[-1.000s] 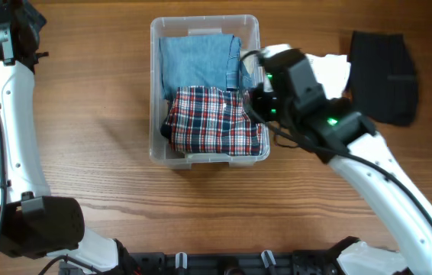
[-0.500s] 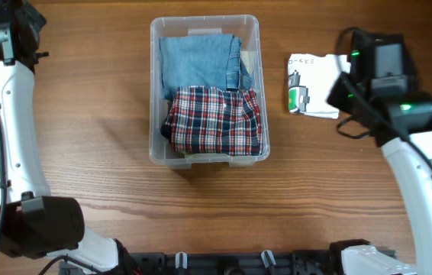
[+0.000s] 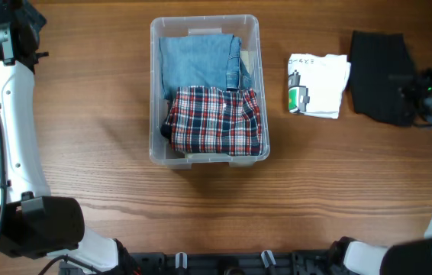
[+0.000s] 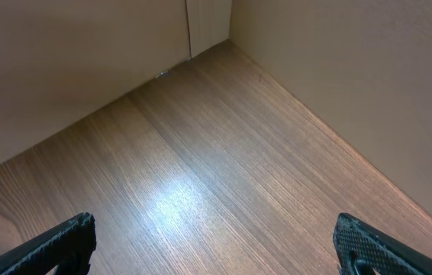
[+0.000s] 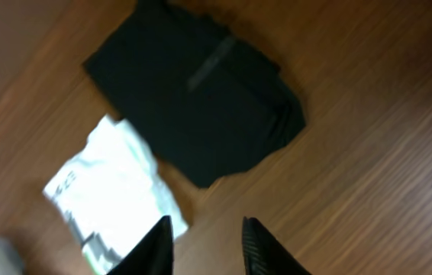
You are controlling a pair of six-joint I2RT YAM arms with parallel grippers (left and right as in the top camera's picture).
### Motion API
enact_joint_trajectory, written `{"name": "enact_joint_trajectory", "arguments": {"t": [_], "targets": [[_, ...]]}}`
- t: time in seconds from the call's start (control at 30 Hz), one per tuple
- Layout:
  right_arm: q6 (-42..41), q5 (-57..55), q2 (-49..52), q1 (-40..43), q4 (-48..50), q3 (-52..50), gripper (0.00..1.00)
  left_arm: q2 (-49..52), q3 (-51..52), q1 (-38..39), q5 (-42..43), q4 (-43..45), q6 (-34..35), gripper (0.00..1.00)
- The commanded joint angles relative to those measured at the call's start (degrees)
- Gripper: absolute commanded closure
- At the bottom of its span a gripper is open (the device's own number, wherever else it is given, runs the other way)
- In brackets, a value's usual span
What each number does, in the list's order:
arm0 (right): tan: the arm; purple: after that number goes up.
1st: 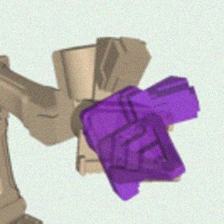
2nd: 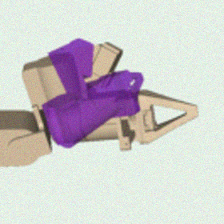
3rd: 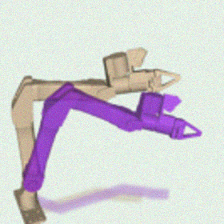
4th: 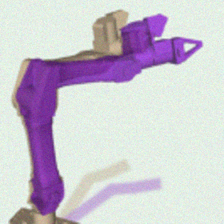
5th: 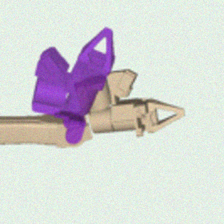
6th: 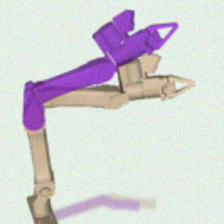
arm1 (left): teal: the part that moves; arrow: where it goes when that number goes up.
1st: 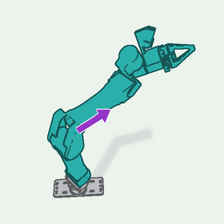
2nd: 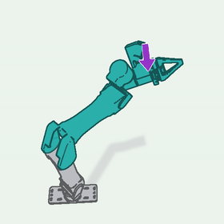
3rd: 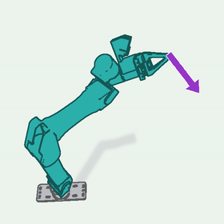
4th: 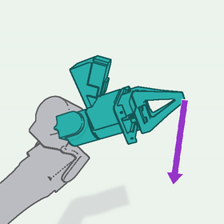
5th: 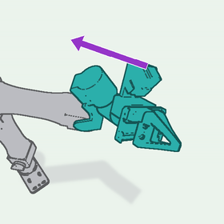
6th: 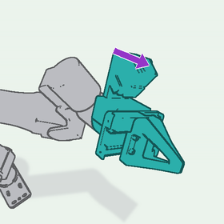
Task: Pack container
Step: 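Move the right gripper to the black garment at far right, then grasp the black garment's edge with the right gripper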
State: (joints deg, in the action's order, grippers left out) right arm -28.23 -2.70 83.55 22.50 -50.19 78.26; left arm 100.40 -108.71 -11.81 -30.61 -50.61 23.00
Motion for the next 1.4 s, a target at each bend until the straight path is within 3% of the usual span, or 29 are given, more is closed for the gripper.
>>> {"name": "enact_joint_trajectory", "arguments": {"t": [0.0, 0.2, 0.47, 0.97, 1.13, 1.37], "targets": [[3.32, 2.73, 5.11, 1.99, 3.76, 0.48, 0.6, 0.26, 0.04, -0.31, -0.96, 0.15, -0.7, 0.0], [8.66, 2.62, 11.67, 3.13, 13.38, 0.5, 0.14, 0.26, 0.04, -0.31, -0.96, 0.15, -0.7, 0.0], [22.77, 5.18, 16.59, 7.56, 24.17, 0.5, 0.0, 0.26, 0.04, -0.31, -0.96, 0.15, -0.7, 0.0], [38.75, 20.87, 33.44, 12.35, 39.21, 0.5, 0.01, 0.26, 0.04, -0.31, -0.96, 0.15, -0.7, 0.0], [39.34, 21.31, 38.91, 11.93, 43.67, 0.5, 0.0, 0.26, 0.04, -0.31, -0.96, 0.15, -0.7, 0.0], [47.93, 23.32, 42.07, 9.77, 44.92, 0.48, 0.04, 0.26, 0.04, -0.31, -0.96, 0.15, -0.7, 0.0]]}}
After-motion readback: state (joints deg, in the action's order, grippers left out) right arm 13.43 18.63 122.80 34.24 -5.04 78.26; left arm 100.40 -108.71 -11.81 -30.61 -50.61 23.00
